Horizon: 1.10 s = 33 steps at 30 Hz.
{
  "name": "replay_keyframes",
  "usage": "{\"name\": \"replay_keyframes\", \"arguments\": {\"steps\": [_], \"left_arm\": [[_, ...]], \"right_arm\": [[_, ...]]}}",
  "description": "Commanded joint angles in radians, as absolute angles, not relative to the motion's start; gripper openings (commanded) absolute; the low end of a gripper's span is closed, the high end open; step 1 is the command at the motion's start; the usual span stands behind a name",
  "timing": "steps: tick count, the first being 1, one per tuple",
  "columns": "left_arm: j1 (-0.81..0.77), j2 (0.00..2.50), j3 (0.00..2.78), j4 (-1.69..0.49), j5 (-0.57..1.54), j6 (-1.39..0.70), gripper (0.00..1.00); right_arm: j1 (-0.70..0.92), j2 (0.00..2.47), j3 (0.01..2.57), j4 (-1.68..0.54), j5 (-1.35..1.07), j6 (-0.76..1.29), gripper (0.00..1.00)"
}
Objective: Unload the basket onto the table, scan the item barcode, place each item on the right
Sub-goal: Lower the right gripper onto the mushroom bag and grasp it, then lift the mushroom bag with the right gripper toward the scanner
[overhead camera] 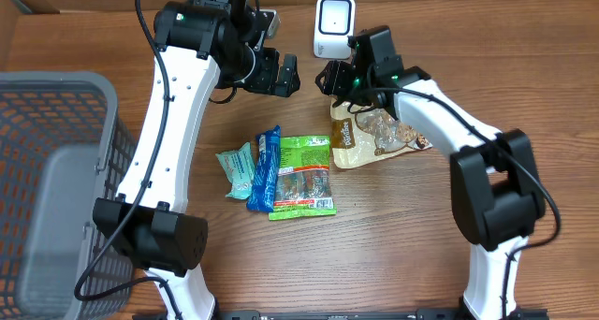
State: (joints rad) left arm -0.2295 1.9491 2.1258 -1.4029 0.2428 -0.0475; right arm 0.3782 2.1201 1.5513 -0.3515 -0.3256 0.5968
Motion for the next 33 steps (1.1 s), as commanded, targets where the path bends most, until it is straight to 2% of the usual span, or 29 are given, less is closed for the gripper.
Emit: {"name": "replay_keyframes", "arguments": {"steps": [1, 6, 9, 14, 24, 28, 33], "left_arm": [[-0.236, 1.952, 2.142, -1.402, 0.252, -0.022, 1.00], [-0.236, 1.952, 2.142, -1.402, 0.252, -0.022, 1.00], [-0.236, 1.952, 2.142, -1.402, 0.252, -0.022, 1.00], [-0.236, 1.952, 2.142, -1.402, 0.252, -0.022, 1.00], [-0.236, 1.952, 2.142, -1.402, 0.252, -0.022, 1.00], [-0.236, 1.952, 2.142, -1.402, 0.252, -0.022, 1.00], [-0.236, 1.952, 2.142, -1.402, 0.252, -0.022, 1.00]], "right_arm": [[0.374, 2.160, 1.559, -0.345, -0.331, 0.711, 0.59], [0.370, 2.162, 1.559, -0.488, -0.415, 0.705, 0.59], [0.351, 2.162, 1.560, -0.636, -0.524, 0.627, 0.54], [0.310, 2.158, 1.600, -0.815, -0.558, 0.494, 0.52], [0.199, 2.104, 1.888, -1.166, -0.590, 0.175, 0.53], [0.138, 2.096, 2.021, -1.308, -0.550, 0.017, 0.65], [0.073, 2.101, 2.007, -1.368, -0.300, -0.035, 0.80]]}}
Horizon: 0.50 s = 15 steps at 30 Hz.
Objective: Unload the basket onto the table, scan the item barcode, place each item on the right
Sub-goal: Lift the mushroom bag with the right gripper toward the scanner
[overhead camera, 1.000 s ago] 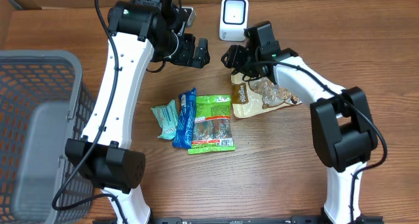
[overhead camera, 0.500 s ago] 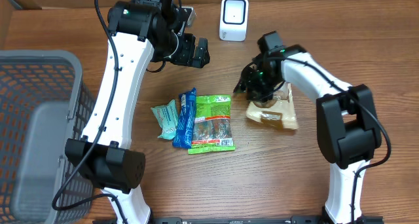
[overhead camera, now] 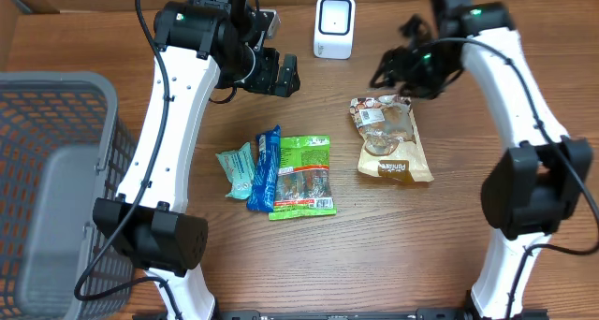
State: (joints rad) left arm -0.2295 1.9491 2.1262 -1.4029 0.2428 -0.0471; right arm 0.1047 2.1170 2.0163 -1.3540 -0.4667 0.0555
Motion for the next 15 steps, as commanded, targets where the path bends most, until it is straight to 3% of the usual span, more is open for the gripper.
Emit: {"name": "replay_keyframes", "arguments": {"steps": [1, 15], "left_arm": [[-0.236, 1.952, 2.142, -1.402, 0.252, -0.022, 1.00], [-0.236, 1.952, 2.142, -1.402, 0.252, -0.022, 1.00]], "right_arm": [[0.062, 2.103, 1.981, -1.371, -0.259, -0.035, 0.81], [0.038, 2.104, 1.605, -1.161, -0.374, -0.196, 0.85]]}}
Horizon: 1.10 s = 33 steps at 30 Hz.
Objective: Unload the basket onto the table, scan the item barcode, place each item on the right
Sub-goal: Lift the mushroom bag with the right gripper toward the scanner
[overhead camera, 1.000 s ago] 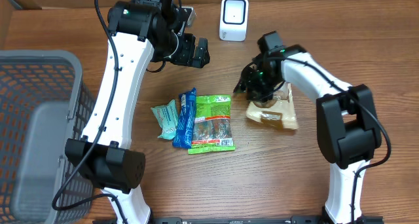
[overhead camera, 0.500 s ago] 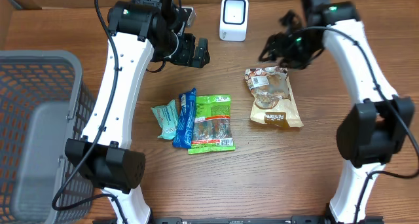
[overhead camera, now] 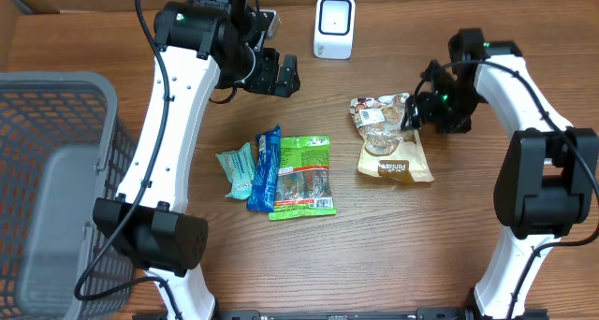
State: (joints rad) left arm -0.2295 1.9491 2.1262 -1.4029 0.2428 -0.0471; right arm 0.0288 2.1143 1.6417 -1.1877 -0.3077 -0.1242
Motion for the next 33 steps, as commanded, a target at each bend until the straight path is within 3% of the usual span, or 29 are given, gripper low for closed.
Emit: {"name": "replay_keyframes", "arguments": {"steps": [1, 10, 15, 23, 33], "left_arm": [[-0.236, 1.952, 2.142, -1.402, 0.252, -0.022, 1.00], [-0.236, 1.952, 2.142, -1.402, 0.252, -0.022, 1.00], [-0.236, 1.952, 2.142, -1.402, 0.252, -0.022, 1.00], [-0.236, 1.952, 2.142, -1.402, 0.252, -0.022, 1.00], [-0.236, 1.952, 2.142, -1.402, 0.252, -0.022, 1.00]], "right_arm": [[0.040, 2.104, 1.590, -1.142, -0.381, -0.196, 0.86], [0.079, 2.104, 1.465, -0.952, -0.442, -0.183, 0.89], [0.114, 2.104, 1.408, -0.886, -0.305, -0.084, 0.88], [0.123, 2.104, 1.393, -0.868, -0.260, -0.001, 0.49], [0.122, 2.104, 1.419, -0.894, -0.423, 0.005, 0.09]]}}
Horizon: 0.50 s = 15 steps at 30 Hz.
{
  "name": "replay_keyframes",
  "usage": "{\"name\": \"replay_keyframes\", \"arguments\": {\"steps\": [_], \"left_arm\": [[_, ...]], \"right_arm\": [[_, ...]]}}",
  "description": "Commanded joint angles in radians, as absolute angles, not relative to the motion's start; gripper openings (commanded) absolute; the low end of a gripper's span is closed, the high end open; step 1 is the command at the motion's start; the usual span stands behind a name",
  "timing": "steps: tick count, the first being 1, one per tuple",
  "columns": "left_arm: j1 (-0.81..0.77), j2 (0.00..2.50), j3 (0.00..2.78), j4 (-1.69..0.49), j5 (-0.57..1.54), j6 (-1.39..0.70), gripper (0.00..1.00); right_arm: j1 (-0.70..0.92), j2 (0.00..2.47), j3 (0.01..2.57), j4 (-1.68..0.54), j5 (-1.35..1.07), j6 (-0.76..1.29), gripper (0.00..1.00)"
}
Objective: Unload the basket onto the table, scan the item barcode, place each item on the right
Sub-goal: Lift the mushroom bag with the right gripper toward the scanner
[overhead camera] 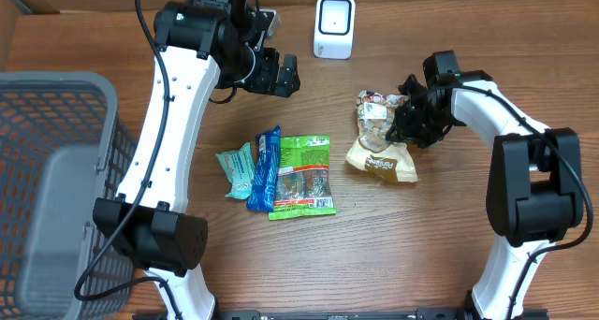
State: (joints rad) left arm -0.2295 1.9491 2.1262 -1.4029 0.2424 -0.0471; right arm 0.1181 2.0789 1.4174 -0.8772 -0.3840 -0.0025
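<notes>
The white barcode scanner (pixel 334 25) stands at the back of the table. A tan snack pouch (pixel 377 144) lies to the front right of it, skewed and rumpled. My right gripper (pixel 404 122) sits low on the pouch's upper right edge, and its fingers look closed on that edge. The left gripper (pixel 282 76) hangs left of the scanner, open and holding nothing. No barcode can be made out on the pouch.
A teal packet (pixel 238 171), a blue packet (pixel 265 168) and a green packet (pixel 304 175) lie together mid-table. A grey mesh basket (pixel 89 86) fills the left side. Cardboard shows at the back corners.
My right gripper went from beside the pouch's right edge onto that edge. The pouch has shifted left, turned and crumpled. The left arm has not moved.
First my right gripper was at the pouch just below the scanner. Then the pouch lay flat further right and the gripper was raised and apart from it. The gripper later stood low beside the pouch's right edge, and now sits on it.
</notes>
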Motion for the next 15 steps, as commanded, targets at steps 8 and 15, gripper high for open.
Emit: {"name": "replay_keyframes", "arguments": {"steps": [8, 15], "left_arm": [[-0.236, 1.952, 2.142, -1.402, 0.252, -0.022, 1.00], [-0.236, 1.952, 2.142, -1.402, 0.252, -0.022, 1.00]], "right_arm": [[0.108, 2.066, 1.632, -1.077, -0.436, 0.004, 0.04], [0.111, 1.959, 1.743, -1.124, -0.466, 0.004, 0.04]]}}
